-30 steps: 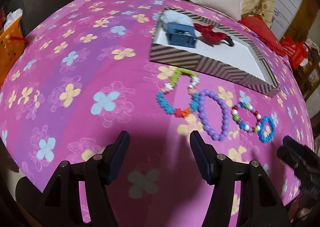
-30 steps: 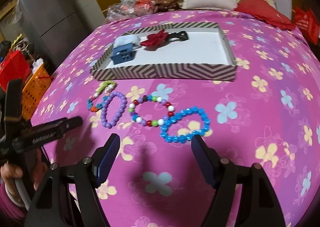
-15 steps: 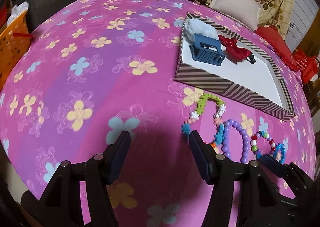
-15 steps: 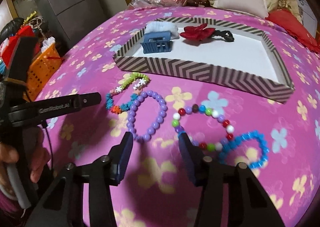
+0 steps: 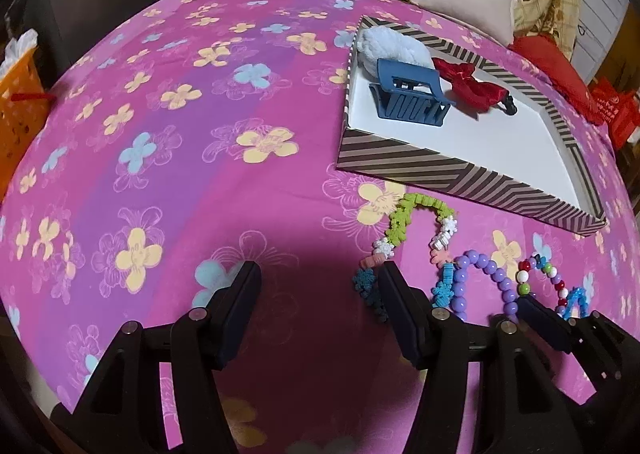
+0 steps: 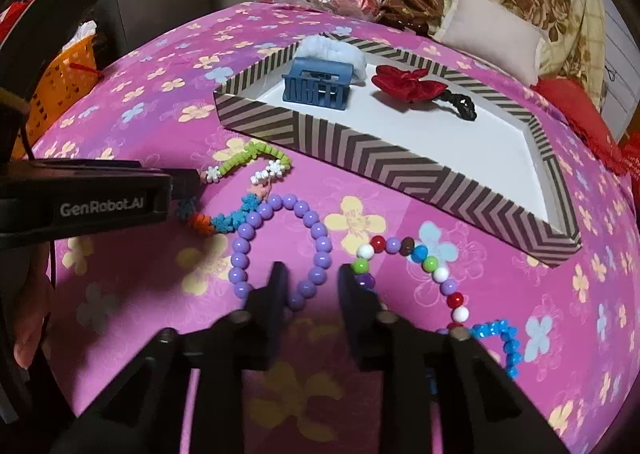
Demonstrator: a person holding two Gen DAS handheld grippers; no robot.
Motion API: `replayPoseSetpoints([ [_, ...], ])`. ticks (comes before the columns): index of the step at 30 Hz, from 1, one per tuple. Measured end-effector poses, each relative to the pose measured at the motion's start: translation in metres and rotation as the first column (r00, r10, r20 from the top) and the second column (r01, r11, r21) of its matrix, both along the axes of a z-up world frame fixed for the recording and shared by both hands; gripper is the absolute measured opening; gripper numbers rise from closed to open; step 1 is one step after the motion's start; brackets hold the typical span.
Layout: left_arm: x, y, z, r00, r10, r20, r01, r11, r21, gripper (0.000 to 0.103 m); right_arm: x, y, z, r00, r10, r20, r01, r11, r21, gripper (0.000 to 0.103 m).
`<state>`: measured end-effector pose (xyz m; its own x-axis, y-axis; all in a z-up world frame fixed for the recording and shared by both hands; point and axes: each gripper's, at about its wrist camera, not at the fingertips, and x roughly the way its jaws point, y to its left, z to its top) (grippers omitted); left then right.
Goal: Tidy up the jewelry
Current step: 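Grasp the purple bead bracelet with the right tool while the left tool grasps the green-white bracelet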
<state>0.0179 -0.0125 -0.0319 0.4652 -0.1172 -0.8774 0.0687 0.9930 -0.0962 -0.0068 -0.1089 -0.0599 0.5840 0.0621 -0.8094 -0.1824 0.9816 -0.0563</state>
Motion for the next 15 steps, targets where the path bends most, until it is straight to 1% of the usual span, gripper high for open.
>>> replayPoseSetpoints([
  [3, 0.0, -0.001, 0.0, 1.0, 0.004, 0.004, -0.004, 1.0, 0.008, 0.059, -0.002, -0.003, 0.001, 1.0, -0.002, -0.001, 0.002, 1.0, -0.006, 0.014],
  [5, 0.0, -0.002, 0.0, 1.0, 0.002, 0.008, -0.002, 1.0, 0.006, 0.055, -0.003, -0.005, 0.001, 1.0, -0.005, -0.002, 0.005, 1.0, 0.007, 0.012],
  [6, -0.001, -0.002, 0.001, 1.0, -0.006, 0.014, 0.006, 1.0, 0.002, 0.044, -0.003, -0.006, 0.001, 1.0, -0.005, -0.001, 0.005, 1.0, 0.017, 0.011],
  [7, -0.001, -0.004, 0.001, 1.0, -0.014, 0.016, 0.014, 1.0, 0.011, 0.03, -0.004, -0.008, 0.001, 1.0, -0.006, -0.001, 0.006, 0.999, 0.032, 0.011],
  [8, -0.001, -0.007, 0.001, 0.999, -0.025, 0.021, 0.024, 0.999, 0.037, 0.022, -0.005, -0.011, 0.003, 1.0, -0.007, 0.0, 0.007, 0.999, 0.053, 0.01],
  [9, -0.001, -0.009, 0.0, 0.999, -0.037, 0.026, 0.035, 0.998, 0.053, 0.012, -0.006, -0.012, 0.003, 1.0, -0.008, 0.002, 0.007, 0.998, 0.066, 0.01],
  [11, -0.003, -0.01, 0.0, 0.998, -0.056, 0.027, 0.055, 0.998, 0.042, 0.01, -0.009, -0.015, 0.008, 1.0, -0.01, 0.014, 0.008, 0.996, 0.089, 0.01],
  [14, -0.004, -0.004, 0.003, 0.998, -0.066, 0.01, 0.067, 0.996, -0.052, 0.01, -0.014, -0.017, 0.017, 0.999, -0.004, 0.037, 0.0, 0.995, 0.103, 0.01],
  [15, -0.006, -0.003, 0.005, 0.998, -0.062, 0.015, 0.063, 0.996, -0.063, 0.01, -0.015, -0.018, 0.02, 0.999, -0.003, 0.042, -0.001, 0.994, 0.107, 0.01],
])
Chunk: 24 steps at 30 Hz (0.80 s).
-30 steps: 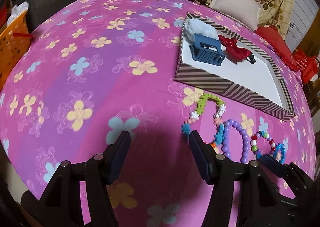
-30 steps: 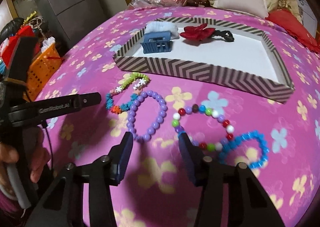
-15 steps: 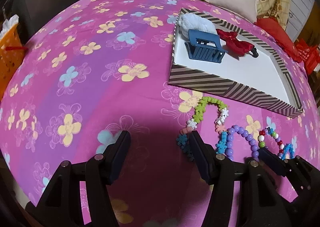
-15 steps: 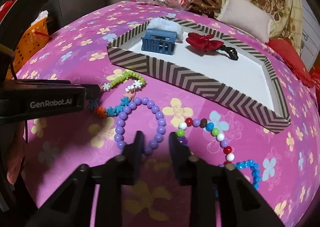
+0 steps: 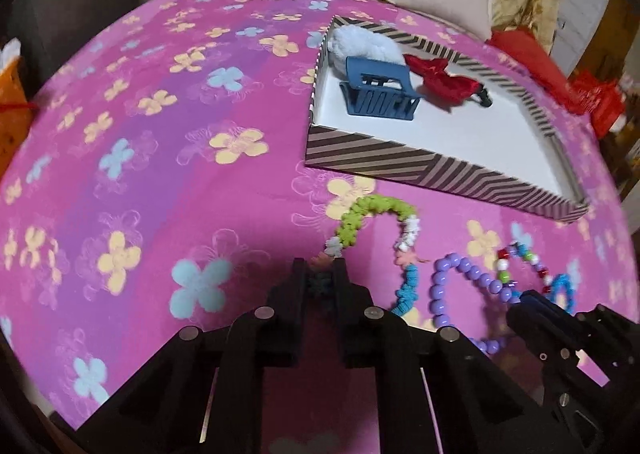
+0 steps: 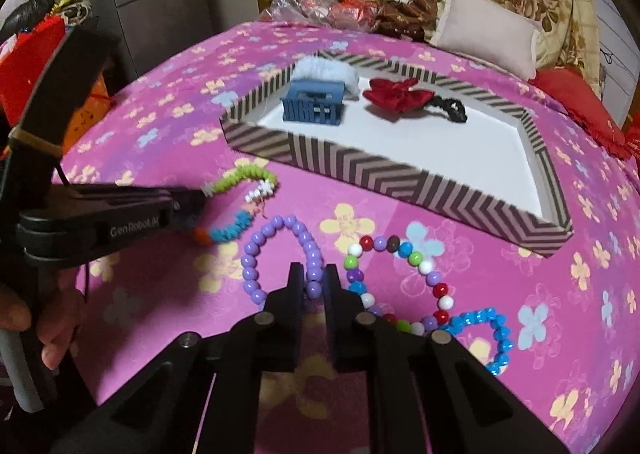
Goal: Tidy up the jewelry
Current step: 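Grasp the purple bead bracelet with the right tool while the left tool grasps the green-white bracelet, then carry the purple and green-white bracelets into the tray with both tools and release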
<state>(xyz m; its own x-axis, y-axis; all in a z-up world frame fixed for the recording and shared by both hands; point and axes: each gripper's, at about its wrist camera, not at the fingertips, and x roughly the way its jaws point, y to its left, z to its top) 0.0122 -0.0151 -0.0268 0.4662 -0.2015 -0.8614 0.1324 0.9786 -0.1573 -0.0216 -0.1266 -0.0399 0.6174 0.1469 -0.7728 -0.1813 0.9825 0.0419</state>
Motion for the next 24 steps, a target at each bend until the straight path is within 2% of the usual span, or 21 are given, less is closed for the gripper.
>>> replayPoseSetpoints([
  [9, -0.013, -0.002, 0.027, 0.998, -0.021, 0.063, 0.022, 1.0, -0.009, 0.01, -0.002, -0.004, 0.022, 0.999, 0.004, 0.033, -0.005, 0.999, 0.034, 0.01],
  [24, -0.019, -0.011, 0.06, 0.991, -0.05, 0.123, 0.048, 0.999, 0.02, 0.01, -0.003, 0.0, 0.05, 0.996, 0.038, 0.084, -0.038, 0.999, 0.004, 0.009],
])
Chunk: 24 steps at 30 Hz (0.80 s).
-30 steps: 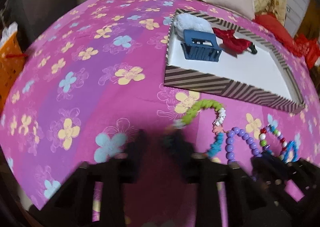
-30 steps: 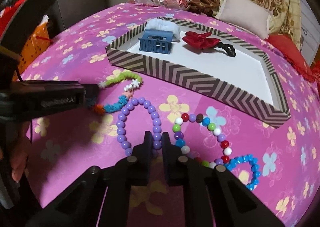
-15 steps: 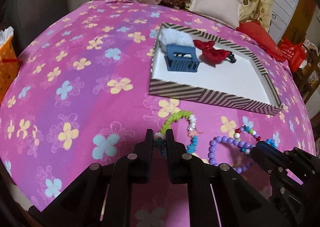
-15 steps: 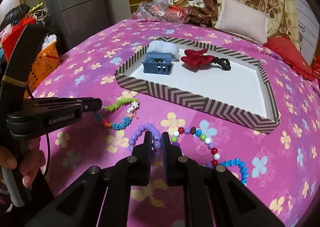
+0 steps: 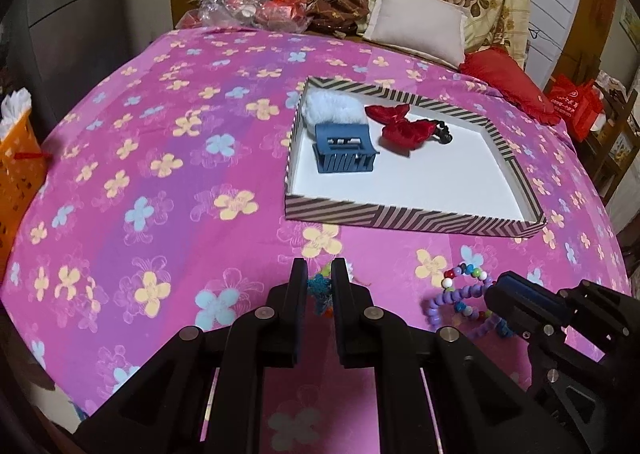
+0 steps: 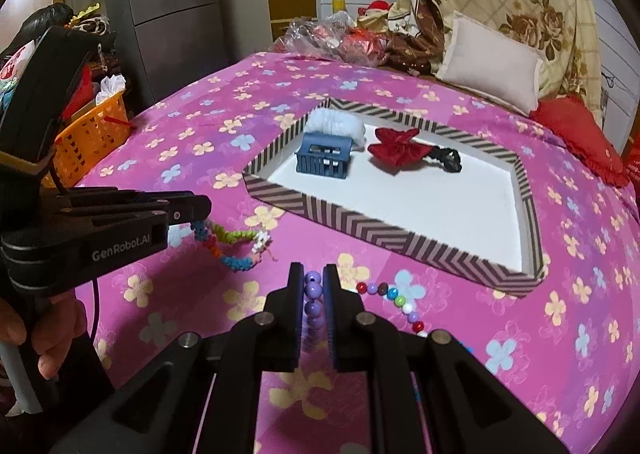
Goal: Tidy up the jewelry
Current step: 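Carry the purple and green-white bracelets into the tray with both tools and release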
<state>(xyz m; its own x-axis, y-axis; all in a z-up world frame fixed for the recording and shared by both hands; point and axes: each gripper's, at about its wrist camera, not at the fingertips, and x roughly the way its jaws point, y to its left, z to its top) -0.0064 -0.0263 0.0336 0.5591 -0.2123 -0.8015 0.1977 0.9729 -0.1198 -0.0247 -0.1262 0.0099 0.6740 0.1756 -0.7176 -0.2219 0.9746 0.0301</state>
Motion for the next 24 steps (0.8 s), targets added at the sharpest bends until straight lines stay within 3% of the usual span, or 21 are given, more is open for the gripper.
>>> replayPoseSetpoints([
  [13, 0.013, -0.017, 0.033, 0.998, -0.026, 0.053, 0.026, 1.0, 0.016, 0.01, 0.016, -0.025, 0.036, 0.998, -0.033, 0.055, 0.034, 0.999, -0.016, 0.009],
  [24, 0.066, -0.03, 0.064, 0.998, -0.001, 0.067, 0.004, 0.999, -0.042, 0.01, 0.058, -0.061, 0.059, 0.994, -0.093, 0.059, 0.092, 0.996, 0.012, 0.01],
])
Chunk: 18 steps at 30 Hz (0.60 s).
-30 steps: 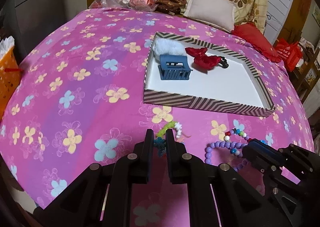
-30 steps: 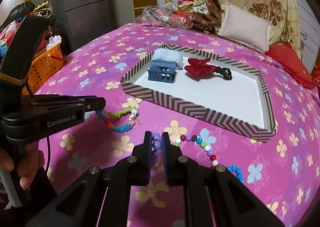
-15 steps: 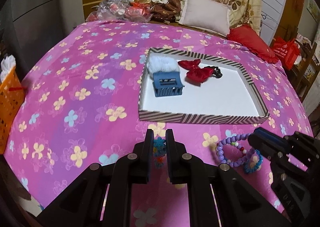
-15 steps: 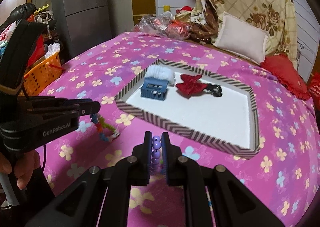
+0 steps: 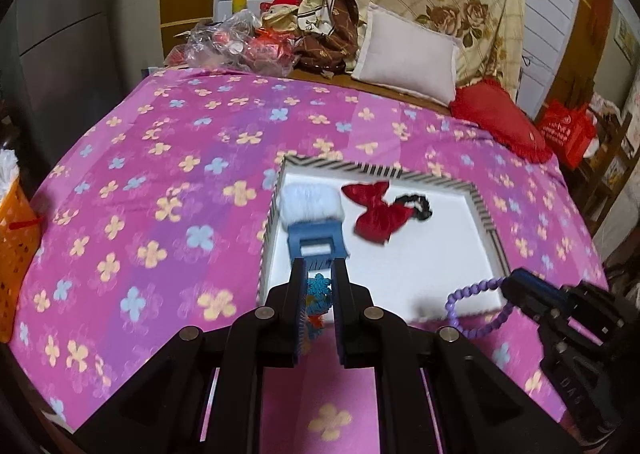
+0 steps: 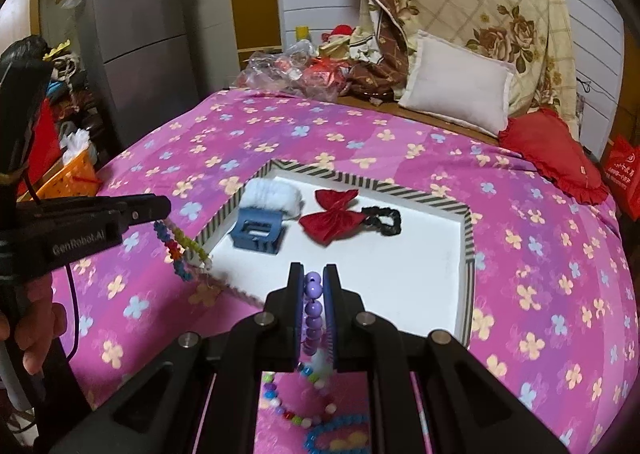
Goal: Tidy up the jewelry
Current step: 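Carry the purple and green-white bracelets into the tray with both tools and release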
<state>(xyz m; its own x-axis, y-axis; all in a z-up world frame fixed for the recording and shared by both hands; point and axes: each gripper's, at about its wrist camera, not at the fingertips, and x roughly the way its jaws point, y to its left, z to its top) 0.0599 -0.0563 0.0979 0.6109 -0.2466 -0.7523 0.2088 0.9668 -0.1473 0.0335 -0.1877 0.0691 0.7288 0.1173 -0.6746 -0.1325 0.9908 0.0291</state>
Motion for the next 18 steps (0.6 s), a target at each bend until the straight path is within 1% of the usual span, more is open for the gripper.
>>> replayPoseSetpoints([
  [7, 0.021, -0.01, -0.008, 1.0, 0.018, -0.025, -0.018, 1.0, -0.004, 0.01, 0.028, 0.002, -0.007, 1.0, -0.005, -0.025, 0.005, 1.0, 0.009, 0.01],
  [10, 0.027, -0.012, -0.017, 0.999, 0.018, -0.051, -0.02, 0.999, -0.029, 0.01, 0.037, 0.003, -0.012, 0.999, -0.01, -0.04, 0.012, 0.999, 0.039, 0.009],
  [12, 0.031, -0.011, -0.023, 0.998, 0.02, -0.064, -0.023, 0.999, -0.041, 0.01, 0.045, 0.005, -0.017, 0.999, -0.007, -0.053, 0.011, 0.997, 0.079, 0.009],
  [15, 0.038, -0.005, -0.041, 0.995, 0.042, -0.096, -0.045, 0.999, -0.026, 0.01, 0.057, 0.012, -0.026, 0.997, 0.004, -0.074, 0.005, 0.992, 0.127, 0.009],
  [18, 0.043, 0.009, -0.059, 0.989, 0.079, -0.126, -0.08, 0.997, -0.003, 0.01, 0.068, 0.015, -0.039, 0.995, -0.001, -0.099, 0.014, 0.992, 0.126, 0.009],
])
